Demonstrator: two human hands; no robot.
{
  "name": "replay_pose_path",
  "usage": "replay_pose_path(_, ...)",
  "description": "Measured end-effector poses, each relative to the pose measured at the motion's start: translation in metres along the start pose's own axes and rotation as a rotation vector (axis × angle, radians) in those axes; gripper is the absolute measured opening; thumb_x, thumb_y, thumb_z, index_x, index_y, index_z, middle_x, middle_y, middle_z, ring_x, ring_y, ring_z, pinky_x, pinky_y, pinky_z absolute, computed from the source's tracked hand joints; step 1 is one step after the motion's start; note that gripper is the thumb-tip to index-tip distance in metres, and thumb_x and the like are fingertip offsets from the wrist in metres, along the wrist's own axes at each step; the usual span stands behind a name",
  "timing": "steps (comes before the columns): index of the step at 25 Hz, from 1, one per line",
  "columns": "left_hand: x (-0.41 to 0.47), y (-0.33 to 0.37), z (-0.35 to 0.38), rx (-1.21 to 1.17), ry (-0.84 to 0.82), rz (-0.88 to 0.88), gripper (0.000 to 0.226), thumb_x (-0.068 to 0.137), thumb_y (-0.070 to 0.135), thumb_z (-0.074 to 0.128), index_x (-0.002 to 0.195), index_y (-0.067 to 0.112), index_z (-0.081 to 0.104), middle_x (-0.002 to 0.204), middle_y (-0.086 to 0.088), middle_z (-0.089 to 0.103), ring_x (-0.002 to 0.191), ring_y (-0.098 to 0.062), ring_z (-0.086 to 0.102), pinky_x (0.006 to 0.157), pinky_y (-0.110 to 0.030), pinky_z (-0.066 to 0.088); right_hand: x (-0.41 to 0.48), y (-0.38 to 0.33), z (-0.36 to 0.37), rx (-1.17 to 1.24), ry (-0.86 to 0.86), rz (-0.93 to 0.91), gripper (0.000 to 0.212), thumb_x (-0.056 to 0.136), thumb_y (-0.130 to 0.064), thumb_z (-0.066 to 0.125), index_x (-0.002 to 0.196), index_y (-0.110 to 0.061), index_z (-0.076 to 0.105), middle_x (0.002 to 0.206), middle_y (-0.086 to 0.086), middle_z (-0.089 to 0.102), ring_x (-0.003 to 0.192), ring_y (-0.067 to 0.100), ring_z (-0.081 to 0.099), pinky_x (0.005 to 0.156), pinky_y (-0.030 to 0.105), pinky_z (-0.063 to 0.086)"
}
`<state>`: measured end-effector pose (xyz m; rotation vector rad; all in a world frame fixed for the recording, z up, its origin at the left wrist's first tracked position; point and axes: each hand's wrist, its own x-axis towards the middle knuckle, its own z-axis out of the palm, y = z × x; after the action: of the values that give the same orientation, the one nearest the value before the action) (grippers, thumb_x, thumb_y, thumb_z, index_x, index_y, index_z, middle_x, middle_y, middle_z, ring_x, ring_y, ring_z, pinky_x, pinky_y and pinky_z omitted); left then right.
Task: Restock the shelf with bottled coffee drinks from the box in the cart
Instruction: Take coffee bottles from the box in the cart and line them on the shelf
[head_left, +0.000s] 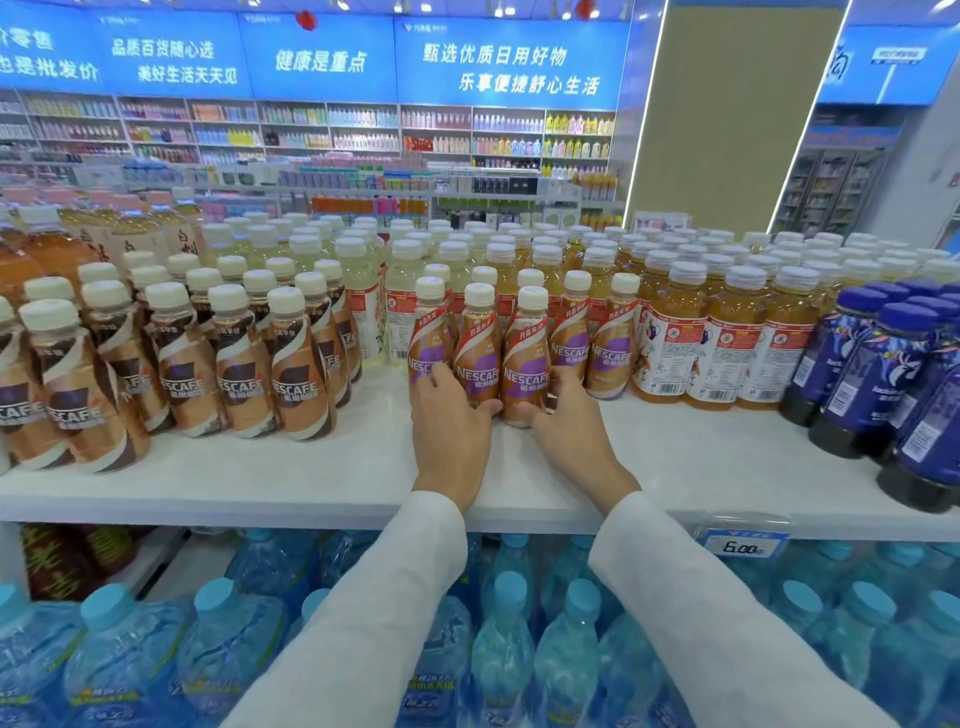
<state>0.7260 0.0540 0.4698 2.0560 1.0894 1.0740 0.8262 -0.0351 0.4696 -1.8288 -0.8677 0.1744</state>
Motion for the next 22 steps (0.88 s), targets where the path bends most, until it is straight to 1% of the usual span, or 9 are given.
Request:
replay_pose_path(1,0.001,0.001,0.002,0.013,0.009,0.003,0.063,0.085,0.031,0.082,0.133,0.011,0.046,0.135,-0.011,0.055,0.125,-0.028,0.053,0.099,-0.034,0.046,0.004,0.001,0.001,0.006,0.010,-0.006,0.048,0.091,-0.012,0.072,0.134,-0.016,0.051,0.132,0.003,0.063,0.122,0.021,0.060,0.099,0.031,0.048)
replay_pose_path(3,0.001,0.003,0.005,0.017,0.011,-0.006,0.060,0.088,0.029,0.080,0.133,0.010,0.045,0.136,-0.011,0.054,0.125,-0.028,0.053,0.095,-0.031,0.045,0.009,0.005,0.002,-0.010,0.042,-0.023,0.049,0.090,-0.011,0.072,0.135,-0.013,0.055,0.134,0.005,0.062,0.124,0.022,0.059,0.106,0.040,0.049)
replay_pose_path(5,0.001,0.004,0.007,0.035,0.011,-0.001,0.057,0.089,0.030,0.078,0.132,0.011,0.046,0.136,-0.011,0.052,0.125,-0.028,0.053,0.096,-0.031,0.044,0.013,0.007,0.004,-0.042,0.066,-0.040,0.050,0.090,-0.013,0.072,0.138,-0.012,0.057,0.135,0.007,0.061,0.125,0.023,0.058,0.107,0.045,0.049)
replay_pose_path(8,0.001,0.005,0.007,0.047,0.022,-0.004,0.056,0.090,0.030,0.078,0.132,0.012,0.046,0.139,-0.011,0.048,0.126,-0.028,0.052,0.100,-0.034,0.046,0.014,0.009,0.008,-0.027,0.084,-0.059,0.050,0.092,-0.013,0.071,0.140,-0.012,0.056,0.138,0.007,0.058,0.126,0.023,0.056,0.107,0.046,0.048)
replay_pose_path(12,0.003,0.007,0.008,0.045,0.007,-0.028,0.060,0.091,0.030,0.076,0.137,0.010,0.043,0.140,-0.010,0.050,0.129,-0.026,0.051,0.103,-0.033,0.046,0.015,0.010,0.010,-0.057,0.099,-0.058,0.054,0.094,-0.016,0.069,0.146,-0.013,0.052,0.144,0.007,0.053,0.131,0.024,0.051,0.111,0.045,0.045)
replay_pose_path(16,0.005,0.007,0.008,0.049,0.006,-0.032,0.065,0.092,0.030,0.075,0.142,0.007,0.041,0.143,-0.012,0.050,0.132,-0.027,0.049,0.106,-0.036,0.045,0.014,0.011,0.011,-0.073,0.100,-0.078,0.058,0.096,-0.016,0.068,0.149,-0.015,0.047,0.147,0.005,0.050,0.136,0.024,0.047,0.113,0.044,0.043)
replay_pose_path(22,0.004,0.005,0.012,0.056,0.011,-0.034,0.063,0.092,0.033,0.074,0.140,0.009,0.042,0.141,-0.011,0.052,0.130,-0.028,0.051,0.105,-0.039,0.047,0.012,0.011,0.013,-0.070,0.105,-0.055,0.058,0.097,-0.022,0.067,0.150,-0.017,0.045,0.150,0.003,0.048,0.137,0.024,0.048,0.113,0.047,0.044)
